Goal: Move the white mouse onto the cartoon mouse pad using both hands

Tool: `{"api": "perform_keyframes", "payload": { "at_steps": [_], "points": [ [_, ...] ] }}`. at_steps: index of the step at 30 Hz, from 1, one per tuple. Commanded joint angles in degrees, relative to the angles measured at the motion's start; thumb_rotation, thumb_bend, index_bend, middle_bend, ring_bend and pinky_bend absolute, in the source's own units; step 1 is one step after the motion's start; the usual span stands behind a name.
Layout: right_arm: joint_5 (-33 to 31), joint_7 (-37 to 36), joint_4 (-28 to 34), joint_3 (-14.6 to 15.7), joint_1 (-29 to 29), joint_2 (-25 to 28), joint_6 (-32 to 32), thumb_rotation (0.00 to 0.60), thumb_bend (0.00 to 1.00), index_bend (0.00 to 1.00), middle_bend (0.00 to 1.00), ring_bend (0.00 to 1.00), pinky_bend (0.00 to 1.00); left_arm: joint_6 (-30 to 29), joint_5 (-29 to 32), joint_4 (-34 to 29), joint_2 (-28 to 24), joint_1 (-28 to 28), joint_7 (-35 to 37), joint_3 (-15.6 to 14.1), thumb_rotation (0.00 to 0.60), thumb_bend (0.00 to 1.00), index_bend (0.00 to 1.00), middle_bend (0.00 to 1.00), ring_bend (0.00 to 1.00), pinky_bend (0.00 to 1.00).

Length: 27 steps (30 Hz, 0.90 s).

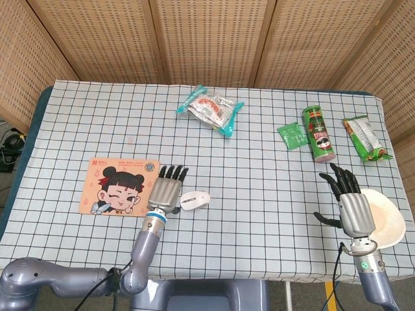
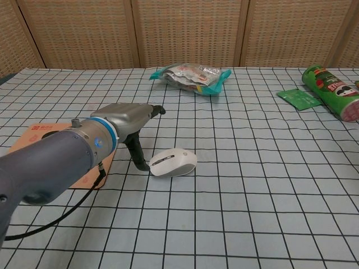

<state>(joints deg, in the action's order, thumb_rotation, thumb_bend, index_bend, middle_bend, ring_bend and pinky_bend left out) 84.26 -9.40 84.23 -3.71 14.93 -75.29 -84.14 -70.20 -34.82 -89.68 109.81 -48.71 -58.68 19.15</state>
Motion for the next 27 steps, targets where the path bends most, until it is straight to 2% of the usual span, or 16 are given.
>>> {"api": "perform_keyframes", "payload": {
  "at_steps": [1,11,17,27],
  "points": [
    [0.36,0.0,0.21,-0.15,-0.15,0.11,-0.05,0.6,0.17,0.19,0.0,0.0,0.0,0.15,1.07,2.26,2.11,-1.7,-0.09,0.02,0.6,0.12,0.0,0.0,0.0,0.0],
    [1.27,-0.66,1.9,-0.73,-0.97,1.22,-0.32,0.6,0.17,0.19,0.0,0.0,0.0,0.55,1.25,6.81,5.79,-3.96,0.52,-0.83,0.6,0.13,0.0,0.0,0.0,0.0],
    [1.65,-1.07,2.5,-0.91,-1.29,1.62,-0.23,0.6,0.17,0.19,0.0,0.0,0.0,1.16,0.69,9.44,7.07,-5.0,0.99,-0.8,0.6,0.21,0.0,0.0,0.0,0.0],
    [1.52,-1.29,3.19,-1.67,-1.92,2.31,-0.4,0.6,0.17,0.19,0.0,0.0,0.0,2.75,-0.21,14.73,8.4,-6.71,0.47,-1.0,0.6,0.22,0.0,0.0,0.0,0.0]
  ]
}}
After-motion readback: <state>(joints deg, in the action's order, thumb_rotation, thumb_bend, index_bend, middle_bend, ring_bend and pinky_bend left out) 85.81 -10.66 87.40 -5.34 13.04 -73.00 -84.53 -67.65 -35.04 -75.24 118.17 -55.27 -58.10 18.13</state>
